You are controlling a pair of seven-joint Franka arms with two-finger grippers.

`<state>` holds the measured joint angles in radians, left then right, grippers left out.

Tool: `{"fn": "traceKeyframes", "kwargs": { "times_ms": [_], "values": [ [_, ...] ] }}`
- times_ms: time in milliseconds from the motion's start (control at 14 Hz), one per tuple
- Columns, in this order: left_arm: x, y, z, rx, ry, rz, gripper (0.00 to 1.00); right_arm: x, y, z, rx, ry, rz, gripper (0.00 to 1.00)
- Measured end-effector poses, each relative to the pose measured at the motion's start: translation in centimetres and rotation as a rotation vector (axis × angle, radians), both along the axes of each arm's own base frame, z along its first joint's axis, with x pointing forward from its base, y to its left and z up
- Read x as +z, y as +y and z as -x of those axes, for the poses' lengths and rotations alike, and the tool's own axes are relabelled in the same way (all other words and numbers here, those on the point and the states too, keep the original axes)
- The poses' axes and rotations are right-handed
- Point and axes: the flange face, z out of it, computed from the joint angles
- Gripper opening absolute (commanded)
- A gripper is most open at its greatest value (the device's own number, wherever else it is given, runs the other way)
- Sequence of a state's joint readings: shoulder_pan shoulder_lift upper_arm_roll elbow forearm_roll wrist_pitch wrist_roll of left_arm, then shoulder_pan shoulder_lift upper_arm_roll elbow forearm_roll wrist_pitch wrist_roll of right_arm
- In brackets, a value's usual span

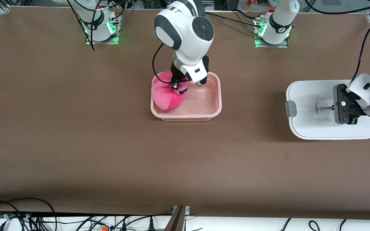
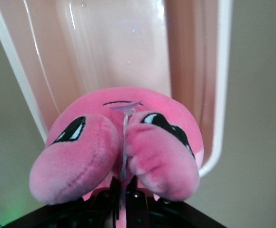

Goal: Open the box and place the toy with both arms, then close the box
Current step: 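Carry the pink toy into the open box with the right gripper, then release the toy and raise the right gripper while the left gripper carries the lid back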

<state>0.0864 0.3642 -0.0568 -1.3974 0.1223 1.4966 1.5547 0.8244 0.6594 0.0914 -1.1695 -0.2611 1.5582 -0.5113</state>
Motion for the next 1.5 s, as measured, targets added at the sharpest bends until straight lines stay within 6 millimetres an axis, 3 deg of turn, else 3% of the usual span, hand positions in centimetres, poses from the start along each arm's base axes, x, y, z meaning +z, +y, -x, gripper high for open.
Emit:
{"fn": "traceKeyframes", "kwargs": {
  "times_ms": [286, 429, 500, 571, 714, 1143, 1357, 1500],
  "values": [
    [0.0, 0.0, 0.0, 0.000, 0.000, 0.000, 0.00, -3.8, 1.1, 0.3, 0.021, 0.001, 0.029, 0.00],
    [0.0, 0.0, 0.0, -0.001, 0.000, 0.000, 0.00, -5.7, 2.1, 0.7, 0.015, -0.029, 0.036, 0.11],
    [0.0, 0.0, 0.0, -0.001, 0.000, 0.000, 0.00, -7.0, 2.8, 1.1, 0.008, -0.048, 0.039, 0.69],
    [0.0, 0.0, 0.0, -0.001, 0.000, 0.000, 0.00, -8.2, 3.5, 1.6, -0.005, -0.063, 0.044, 1.00],
    [0.0, 0.0, 0.0, -0.001, 0.000, 0.000, 0.00, -10.0, 4.6, 2.4, -0.024, -0.095, 0.038, 1.00],
    [0.0, 0.0, 0.0, -0.001, 0.001, 0.000, 0.00, -10.6, 8.5, 3.9, -0.185, -0.233, -0.140, 1.00],
    [0.0, 0.0, 0.0, -0.001, 0.001, 0.000, 0.00, -10.3, 9.2, 3.9, -0.229, -0.264, -0.190, 1.00],
    [0.0, -0.2, 0.0, -0.005, 0.001, 0.002, 0.00, -8.9, 9.1, 3.1, -0.245, -0.281, -0.201, 1.00]
  ]
}}
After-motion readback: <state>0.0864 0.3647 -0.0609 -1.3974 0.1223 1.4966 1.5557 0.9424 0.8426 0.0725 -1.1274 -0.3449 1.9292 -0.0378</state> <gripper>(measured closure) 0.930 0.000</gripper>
